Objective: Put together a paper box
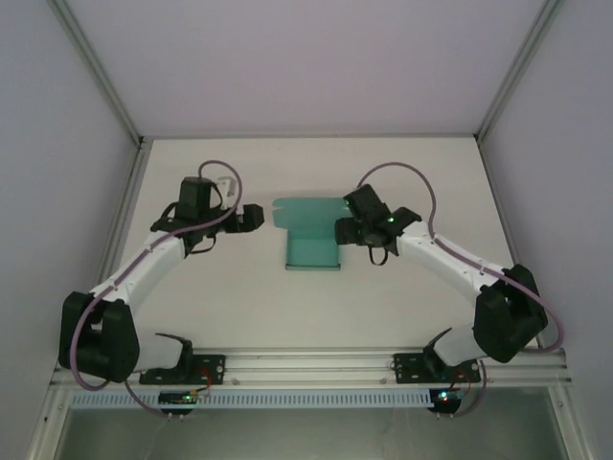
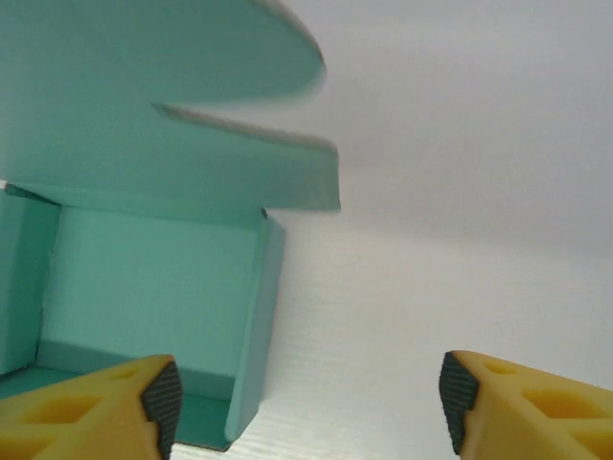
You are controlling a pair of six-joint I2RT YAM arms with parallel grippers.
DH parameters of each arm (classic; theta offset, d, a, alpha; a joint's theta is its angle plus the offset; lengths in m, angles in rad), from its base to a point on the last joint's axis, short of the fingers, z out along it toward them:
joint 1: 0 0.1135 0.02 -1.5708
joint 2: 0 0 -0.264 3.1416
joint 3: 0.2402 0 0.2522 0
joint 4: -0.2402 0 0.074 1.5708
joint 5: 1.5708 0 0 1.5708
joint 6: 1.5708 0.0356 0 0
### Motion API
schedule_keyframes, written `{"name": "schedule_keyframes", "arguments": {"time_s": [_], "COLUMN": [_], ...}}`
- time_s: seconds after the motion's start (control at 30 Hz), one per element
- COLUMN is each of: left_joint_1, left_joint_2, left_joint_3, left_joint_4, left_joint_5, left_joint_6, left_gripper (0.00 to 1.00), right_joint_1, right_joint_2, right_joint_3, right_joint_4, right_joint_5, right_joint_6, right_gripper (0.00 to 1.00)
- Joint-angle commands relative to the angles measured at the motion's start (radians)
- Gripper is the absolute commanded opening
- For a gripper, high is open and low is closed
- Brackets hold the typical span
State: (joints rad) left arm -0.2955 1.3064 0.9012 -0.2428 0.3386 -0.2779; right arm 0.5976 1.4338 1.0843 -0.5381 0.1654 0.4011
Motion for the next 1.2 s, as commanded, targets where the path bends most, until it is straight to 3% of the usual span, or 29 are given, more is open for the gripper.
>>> {"name": "schedule_keyframes", "arguments": {"time_s": [0.0,0.1,0.23,0.37,0.47,0.53,0.63,0.73,0.87,1.0,1.17], "left_joint_1": [-0.053,-0.082,-0.083,-0.089,-0.091,-0.092,-0.092,-0.097,-0.102,-0.108,-0.135], "left_joint_2": [0.03,0.086,0.221,0.36,0.43,0.471,0.529,0.59,0.605,0.595,0.588], "left_joint_3": [0.077,0.151,0.302,0.448,0.528,0.582,0.645,0.725,0.729,0.718,0.726], "left_joint_4": [-0.044,-0.112,-0.222,-0.347,-0.421,-0.469,-0.508,-0.609,-0.618,-0.585,-0.515], "left_joint_5": [0.09,0.099,0.136,0.18,0.192,0.18,0.137,0.153,0.144,0.166,0.15], "left_joint_6": [0.247,0.415,0.546,0.673,0.757,0.789,0.809,0.853,0.869,0.86,0.794], "left_gripper": [1.0,1.0,1.0,1.0,0.99,0.91,0.77,0.65,0.44,0.32,0.01], "right_joint_1": [-0.061,-0.129,-0.196,-0.238,-0.242,-0.242,-0.25,-0.255,-0.254,-0.25,-0.224], "right_joint_2": [0.002,0.043,0.152,0.285,0.364,0.405,0.438,0.449,0.453,0.451,0.425], "right_joint_3": [0.072,0.137,0.255,0.402,0.485,0.521,0.542,0.546,0.555,0.551,0.531], "right_joint_4": [0.067,0.062,-0.006,-0.172,-0.275,-0.32,-0.324,-0.325,-0.343,-0.353,-0.325], "right_joint_5": [-0.126,-0.324,-0.433,-0.585,-0.611,-0.582,-0.561,-0.583,-0.563,-0.529,-0.482], "right_joint_6": [-0.366,-0.614,-0.807,-0.935,-0.993,-1.028,-1.036,-1.035,-1.032,-1.027,-0.992], "right_gripper": [0.81,0.91,0.95,0.81,0.79,0.72,0.54,0.44,0.21,0.14,0.09]}}
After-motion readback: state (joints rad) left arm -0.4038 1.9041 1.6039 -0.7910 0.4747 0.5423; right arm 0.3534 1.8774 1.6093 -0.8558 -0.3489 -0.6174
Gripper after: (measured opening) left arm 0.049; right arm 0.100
